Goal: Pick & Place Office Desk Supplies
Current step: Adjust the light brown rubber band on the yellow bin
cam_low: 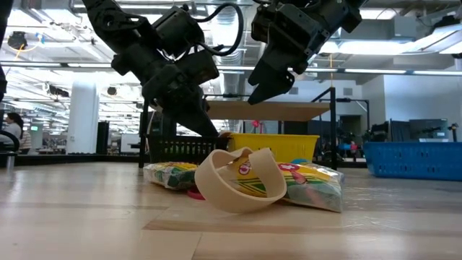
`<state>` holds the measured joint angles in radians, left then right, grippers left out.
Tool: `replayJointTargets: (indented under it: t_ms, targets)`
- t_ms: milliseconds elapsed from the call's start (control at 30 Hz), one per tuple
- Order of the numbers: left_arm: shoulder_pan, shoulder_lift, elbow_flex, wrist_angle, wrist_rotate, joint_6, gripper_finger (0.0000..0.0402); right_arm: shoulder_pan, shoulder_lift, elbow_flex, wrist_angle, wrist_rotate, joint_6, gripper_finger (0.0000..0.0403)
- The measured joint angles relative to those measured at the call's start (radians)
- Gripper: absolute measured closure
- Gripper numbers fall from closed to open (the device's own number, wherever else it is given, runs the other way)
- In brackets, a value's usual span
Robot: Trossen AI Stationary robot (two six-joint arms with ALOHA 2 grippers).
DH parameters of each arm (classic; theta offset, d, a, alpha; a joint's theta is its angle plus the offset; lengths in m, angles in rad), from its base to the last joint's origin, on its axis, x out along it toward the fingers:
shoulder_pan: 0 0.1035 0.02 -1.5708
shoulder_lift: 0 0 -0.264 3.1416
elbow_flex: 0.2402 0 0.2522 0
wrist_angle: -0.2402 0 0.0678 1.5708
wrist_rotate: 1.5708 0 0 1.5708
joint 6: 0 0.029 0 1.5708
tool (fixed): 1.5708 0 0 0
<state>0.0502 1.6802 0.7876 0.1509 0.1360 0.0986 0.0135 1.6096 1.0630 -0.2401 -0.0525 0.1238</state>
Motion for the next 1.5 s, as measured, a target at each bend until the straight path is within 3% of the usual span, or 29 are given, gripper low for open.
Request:
replayJointTargets:
  t_ms: [233,767,1000,1367,1500]
  targets:
    - [0.0,-0.028,-0.002,0.005,0.001,0.002,0.0399,0.0,0.0,0.0,-0.011,0.0,0.0,0.0019]
    - [0.0,-0.23,0.0,0.04,-0.01,0.054,0.04,-0.003,-0.001,0.0,-0.034,0.0,0.0,0.0019]
    - [0.003,-0.196,0.018,0.1,-0.013,0.081,0.0401,-0.003,-0.055,0.0,-0.11,0.027,0.024,0.0019]
    - [0.03,-0.029,0.059,0.205,-0.011,0.088,0.0397,-0.002,-0.136,0.0,-0.172,0.057,0.027,0.0019]
    - [0.031,0.011,0.059,0.209,-0.013,0.125,0.0363,-0.001,-0.135,0.0,-0.207,0.057,0.027,0.0019]
